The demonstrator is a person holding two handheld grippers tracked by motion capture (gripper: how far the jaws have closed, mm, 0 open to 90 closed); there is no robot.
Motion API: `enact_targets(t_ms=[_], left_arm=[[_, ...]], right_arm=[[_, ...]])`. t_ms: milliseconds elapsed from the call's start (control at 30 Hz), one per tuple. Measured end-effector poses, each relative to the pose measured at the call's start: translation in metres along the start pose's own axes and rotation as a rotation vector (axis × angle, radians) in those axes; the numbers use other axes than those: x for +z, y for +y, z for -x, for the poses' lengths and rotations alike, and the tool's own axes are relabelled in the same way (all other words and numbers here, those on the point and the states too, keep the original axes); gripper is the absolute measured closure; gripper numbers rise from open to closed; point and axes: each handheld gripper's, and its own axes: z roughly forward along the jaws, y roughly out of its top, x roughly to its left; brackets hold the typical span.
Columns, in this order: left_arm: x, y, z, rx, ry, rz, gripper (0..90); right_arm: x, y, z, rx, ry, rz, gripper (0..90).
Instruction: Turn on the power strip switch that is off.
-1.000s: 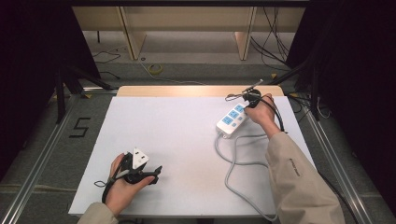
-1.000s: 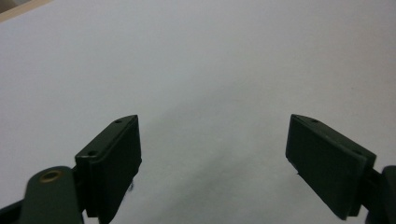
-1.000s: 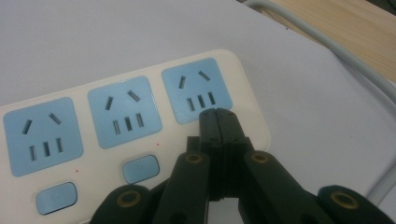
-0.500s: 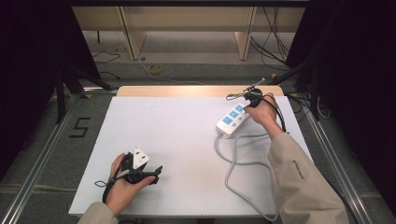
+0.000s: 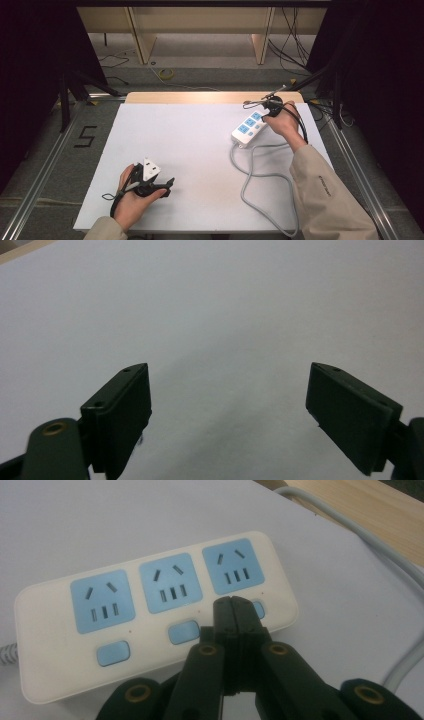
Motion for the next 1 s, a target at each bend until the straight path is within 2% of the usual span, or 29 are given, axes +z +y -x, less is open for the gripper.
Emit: enact_targets(t_ms=[567,1000], left_arm=[[0.000,0.000,0.000,0.001,0.002,0.000,17.9],[0.000,0.000,0.001,0.001,0.003,-0.001,18.0]], right_arm=[[-0.006,-0.012,-0.007,-0.008,0.025,0.004,90.0],[-0.016,-0.022,-0.016,-0.019,0.065,0.004,90.0]])
